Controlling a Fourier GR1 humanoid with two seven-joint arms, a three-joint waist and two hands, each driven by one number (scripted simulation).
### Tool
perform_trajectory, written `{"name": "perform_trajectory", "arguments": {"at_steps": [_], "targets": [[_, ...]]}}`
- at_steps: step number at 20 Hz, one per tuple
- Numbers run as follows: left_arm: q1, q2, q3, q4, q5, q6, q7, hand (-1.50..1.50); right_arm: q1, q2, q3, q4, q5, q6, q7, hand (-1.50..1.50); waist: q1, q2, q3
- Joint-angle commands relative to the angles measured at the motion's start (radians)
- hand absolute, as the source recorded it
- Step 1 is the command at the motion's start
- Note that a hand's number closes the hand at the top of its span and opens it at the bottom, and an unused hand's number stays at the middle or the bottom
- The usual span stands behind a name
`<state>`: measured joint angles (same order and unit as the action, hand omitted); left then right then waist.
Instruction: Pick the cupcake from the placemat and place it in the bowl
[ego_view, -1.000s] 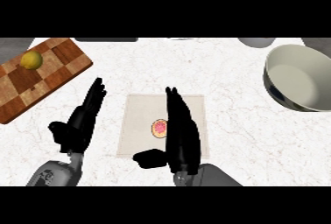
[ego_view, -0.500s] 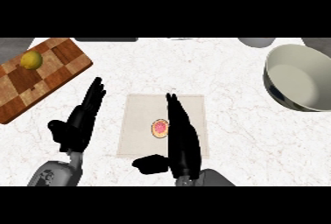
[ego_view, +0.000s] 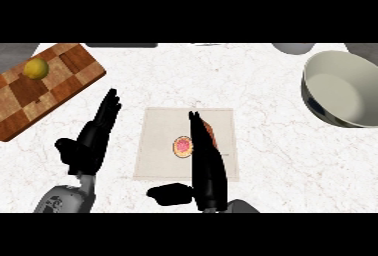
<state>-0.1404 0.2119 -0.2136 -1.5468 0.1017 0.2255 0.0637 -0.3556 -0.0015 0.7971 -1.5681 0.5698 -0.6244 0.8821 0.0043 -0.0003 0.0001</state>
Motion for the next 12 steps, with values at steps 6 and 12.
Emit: {"name": "perform_trajectory", "arguments": {"at_steps": [6, 12], "targets": [[0.021, -0.019, 0.039, -0.018, -0.026, -0.052, -0.007, 0.00, 0.028, 0.001, -0.022, 0.110, -0.162, -0.096, -0.173, -1.50, 0.001, 0.001, 0.000], [-0.006, -0.024, 0.083, -0.033, -0.015, -0.084, 0.037, 0.00, 0.021, 0.001, 0.052, 0.223, -0.256, -0.207, -0.260, -1.50, 0.003, 0.001, 0.000]]}}
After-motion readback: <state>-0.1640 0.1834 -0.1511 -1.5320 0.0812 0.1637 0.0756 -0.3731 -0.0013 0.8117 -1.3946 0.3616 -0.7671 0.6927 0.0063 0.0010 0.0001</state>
